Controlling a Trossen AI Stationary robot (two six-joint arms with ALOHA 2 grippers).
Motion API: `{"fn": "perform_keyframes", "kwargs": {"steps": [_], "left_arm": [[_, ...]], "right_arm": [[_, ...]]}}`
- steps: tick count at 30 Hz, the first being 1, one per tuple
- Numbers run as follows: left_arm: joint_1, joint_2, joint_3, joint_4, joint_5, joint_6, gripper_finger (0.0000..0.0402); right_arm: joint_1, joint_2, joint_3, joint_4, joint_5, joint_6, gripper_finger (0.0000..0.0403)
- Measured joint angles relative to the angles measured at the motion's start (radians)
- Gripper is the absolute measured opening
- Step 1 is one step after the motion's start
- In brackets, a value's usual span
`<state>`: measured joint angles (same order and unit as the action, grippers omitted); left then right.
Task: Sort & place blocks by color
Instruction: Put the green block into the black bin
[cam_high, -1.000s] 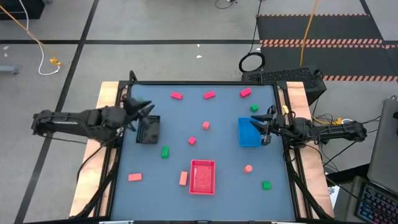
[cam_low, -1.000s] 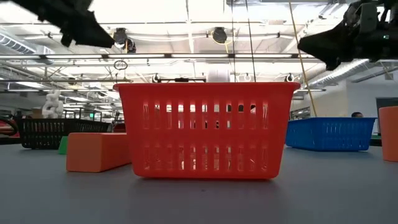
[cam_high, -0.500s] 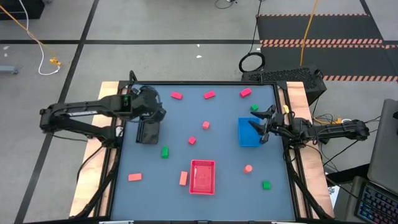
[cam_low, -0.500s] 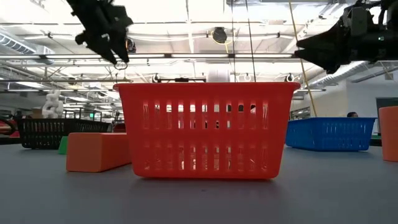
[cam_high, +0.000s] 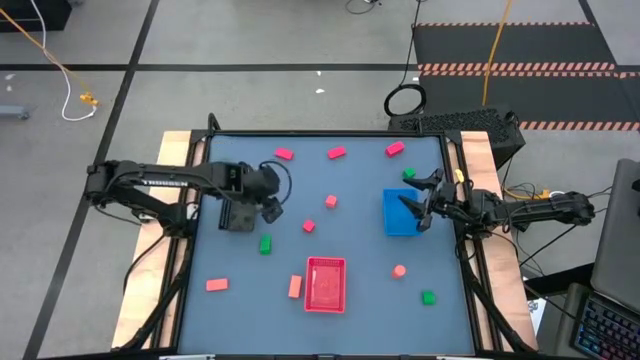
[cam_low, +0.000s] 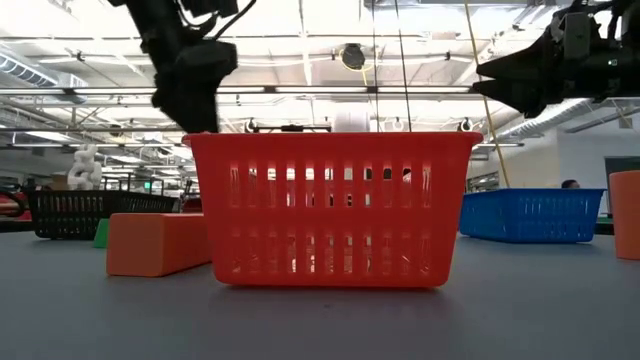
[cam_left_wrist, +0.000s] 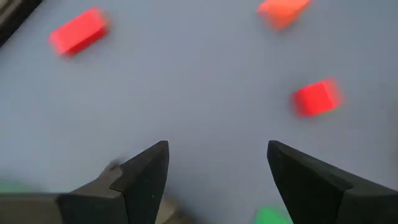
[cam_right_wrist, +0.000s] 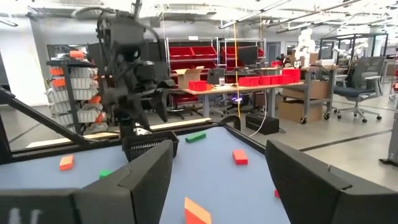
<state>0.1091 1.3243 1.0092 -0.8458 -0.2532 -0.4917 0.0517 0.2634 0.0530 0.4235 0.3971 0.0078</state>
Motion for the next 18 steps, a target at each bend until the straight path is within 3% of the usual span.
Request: {"fn": "perform_keyframes", "kwargs": {"steps": [4,18], "left_arm": [[0.074,-0.002,0.000,-0.147,-0.153,-0.143,0.0274],[0.707,0.003,0.000,-0.221,-0.005,-0.061,0.0273]], "right_arm": [[0.000,0.000,0.000,0.035,0.010,0.020,0.0254],[0.000,0.000,0.002,0.089,0.022,0.100,0.0254]]}}
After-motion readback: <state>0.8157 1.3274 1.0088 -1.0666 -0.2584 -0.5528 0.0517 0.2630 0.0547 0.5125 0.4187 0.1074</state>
